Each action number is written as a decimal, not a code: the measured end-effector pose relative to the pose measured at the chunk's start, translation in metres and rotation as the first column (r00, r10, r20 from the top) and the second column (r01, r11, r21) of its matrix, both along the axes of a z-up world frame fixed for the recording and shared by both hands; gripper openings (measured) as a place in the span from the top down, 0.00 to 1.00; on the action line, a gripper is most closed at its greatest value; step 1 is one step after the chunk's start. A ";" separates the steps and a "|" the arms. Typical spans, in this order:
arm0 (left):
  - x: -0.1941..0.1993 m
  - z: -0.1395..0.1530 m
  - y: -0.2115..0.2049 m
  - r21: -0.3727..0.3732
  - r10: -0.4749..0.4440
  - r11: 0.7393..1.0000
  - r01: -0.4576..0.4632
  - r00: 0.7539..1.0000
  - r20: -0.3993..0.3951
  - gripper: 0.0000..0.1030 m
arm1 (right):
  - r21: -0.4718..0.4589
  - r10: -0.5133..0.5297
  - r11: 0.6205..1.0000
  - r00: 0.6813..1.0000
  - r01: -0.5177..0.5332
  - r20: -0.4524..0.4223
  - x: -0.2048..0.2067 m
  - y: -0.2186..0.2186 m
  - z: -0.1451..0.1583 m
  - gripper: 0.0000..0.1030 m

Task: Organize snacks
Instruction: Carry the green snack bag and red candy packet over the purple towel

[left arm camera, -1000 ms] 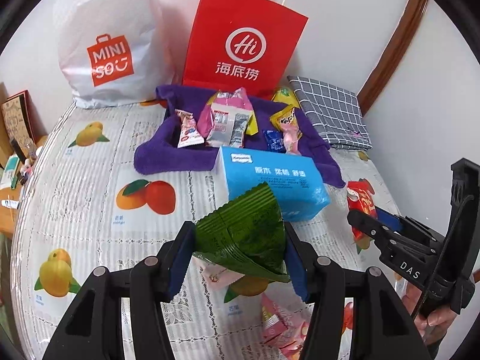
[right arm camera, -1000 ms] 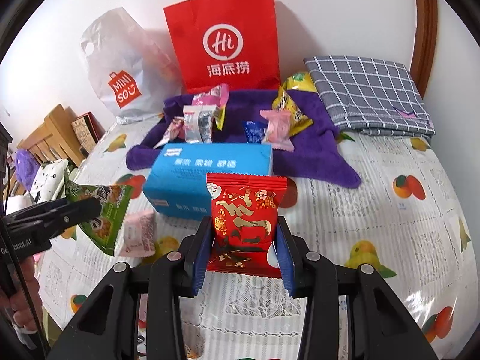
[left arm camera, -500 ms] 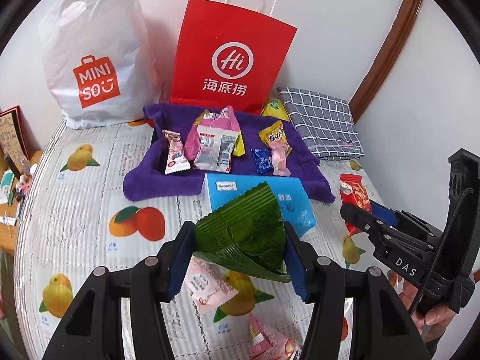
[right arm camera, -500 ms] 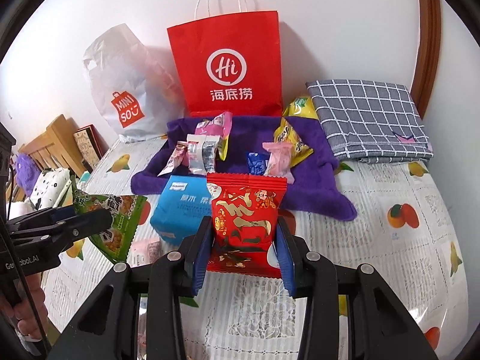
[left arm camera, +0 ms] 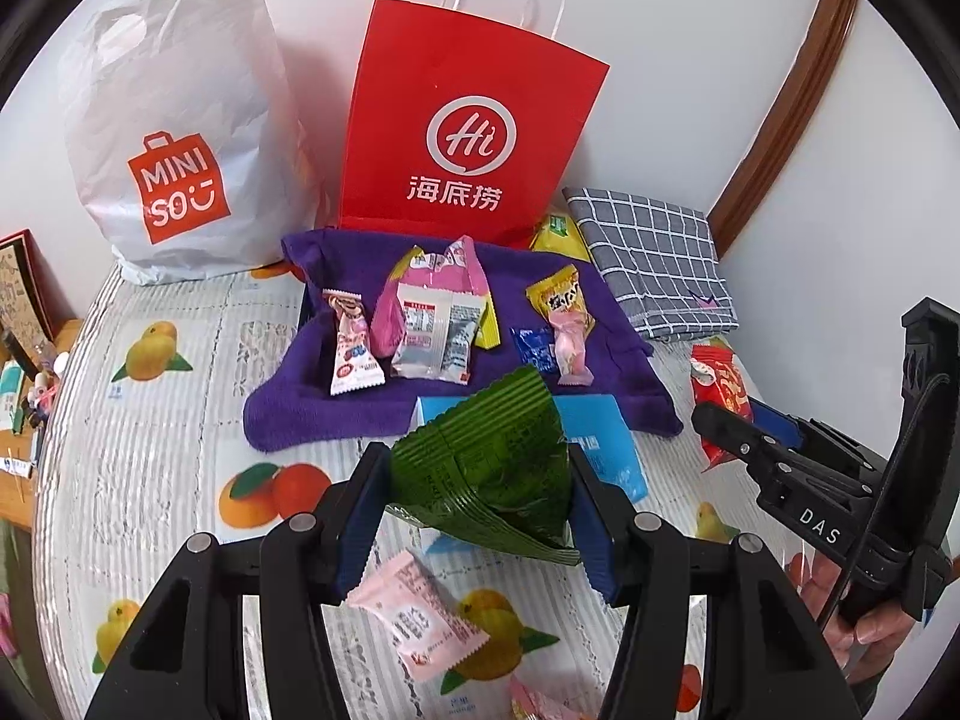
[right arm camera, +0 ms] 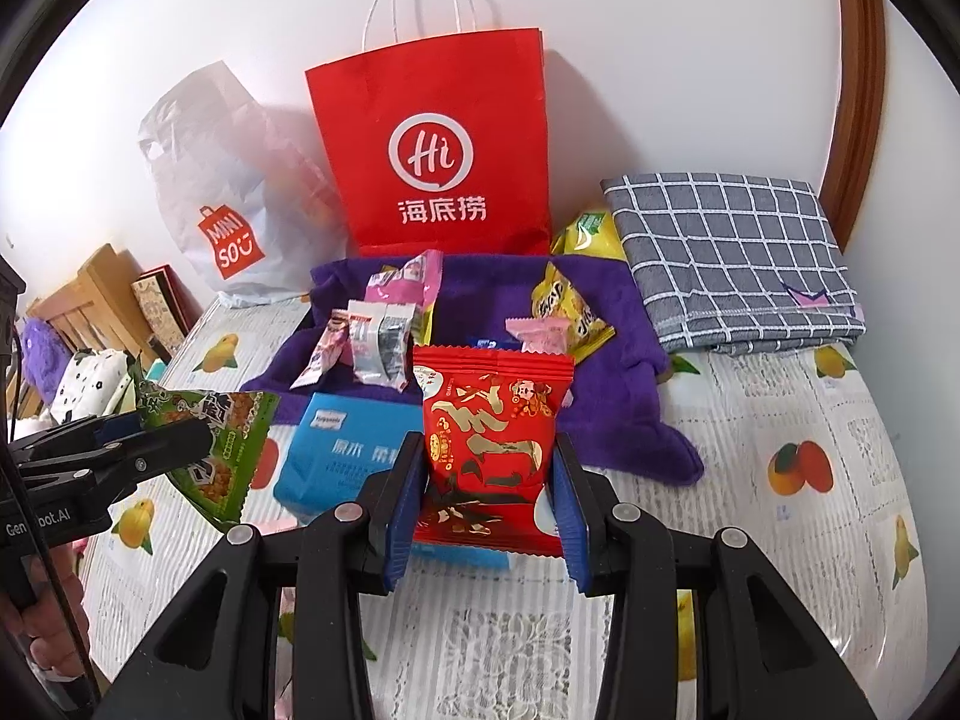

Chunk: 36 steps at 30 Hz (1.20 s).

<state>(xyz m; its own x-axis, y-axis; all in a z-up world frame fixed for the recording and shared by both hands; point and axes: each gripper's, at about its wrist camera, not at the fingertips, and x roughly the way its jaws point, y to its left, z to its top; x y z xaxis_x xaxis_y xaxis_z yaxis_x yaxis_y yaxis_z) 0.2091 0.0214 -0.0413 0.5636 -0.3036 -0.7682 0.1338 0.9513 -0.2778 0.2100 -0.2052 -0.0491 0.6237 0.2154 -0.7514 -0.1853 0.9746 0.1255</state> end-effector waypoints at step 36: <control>0.064 -0.018 0.000 0.008 -0.023 1.000 0.023 1.000 -0.016 0.47 | -0.010 0.008 1.000 1.000 -0.008 -0.004 0.072 0.013 -0.009 0.61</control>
